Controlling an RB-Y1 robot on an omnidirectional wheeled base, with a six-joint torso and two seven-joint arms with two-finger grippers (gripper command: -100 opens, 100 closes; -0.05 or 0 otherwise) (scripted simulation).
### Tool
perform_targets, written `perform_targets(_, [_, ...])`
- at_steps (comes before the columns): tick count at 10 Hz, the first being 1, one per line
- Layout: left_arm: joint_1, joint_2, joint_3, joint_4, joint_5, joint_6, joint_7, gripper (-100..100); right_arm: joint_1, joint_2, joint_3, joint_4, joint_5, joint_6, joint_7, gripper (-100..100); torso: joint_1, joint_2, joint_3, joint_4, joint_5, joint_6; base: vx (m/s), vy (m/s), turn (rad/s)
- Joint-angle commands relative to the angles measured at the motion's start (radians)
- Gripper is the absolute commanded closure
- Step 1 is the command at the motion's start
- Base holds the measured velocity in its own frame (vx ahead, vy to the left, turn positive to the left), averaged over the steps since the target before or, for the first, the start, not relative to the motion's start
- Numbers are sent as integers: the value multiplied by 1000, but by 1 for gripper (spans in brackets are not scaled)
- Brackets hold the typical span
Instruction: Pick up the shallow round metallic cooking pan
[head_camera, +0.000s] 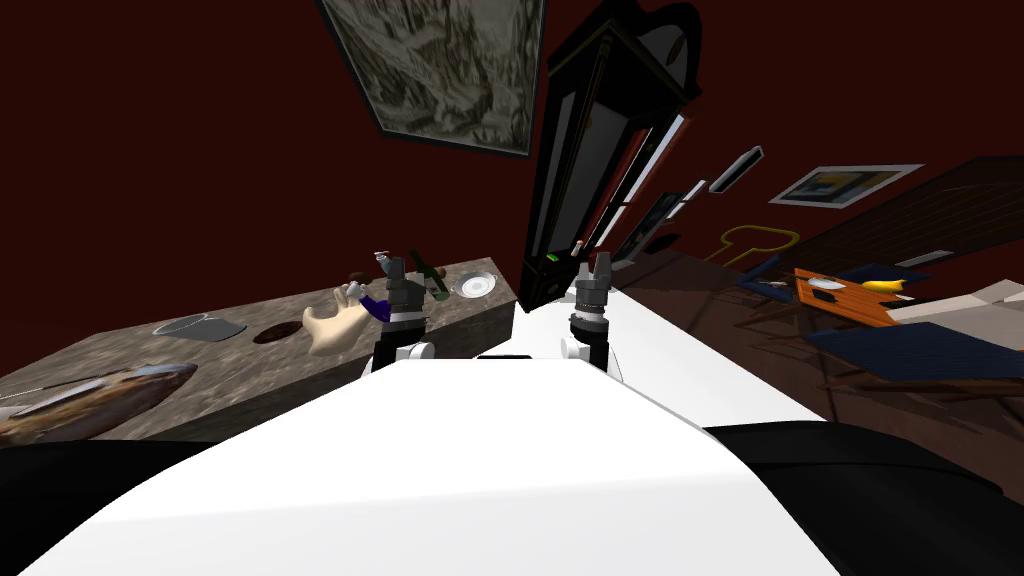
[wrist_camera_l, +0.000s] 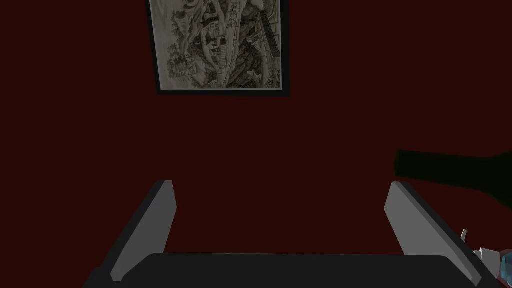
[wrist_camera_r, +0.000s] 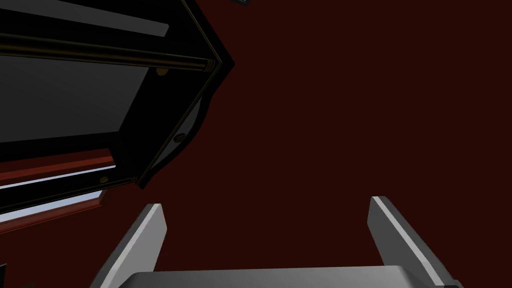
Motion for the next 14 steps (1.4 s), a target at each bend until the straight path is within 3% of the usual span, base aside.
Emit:
perform_targets(1, [-10,34,3,-1,8,29,6,-100,0,0,0,0,0,0,0,0,0,0,0,0,0,0,-2,-23,22])
perform_targets(6, [-56,104,18,-4,41,149,28,-100,0,0,0,0,0,0,0,0,-4,1,0,0,-1,0,-7,-57,35])
perform_targets(10, [-82,128,26,-6,59,225,40,-100,0,0,0,0,0,0,0,0,-3,1,1,0,-1,0,-16,-41,34])
perform_targets(14, [-124,160,40,-9,91,341,59,-100,0,0,0,0,0,0,0,0,-4,1,0,0,-1,0,-14,-56,46])
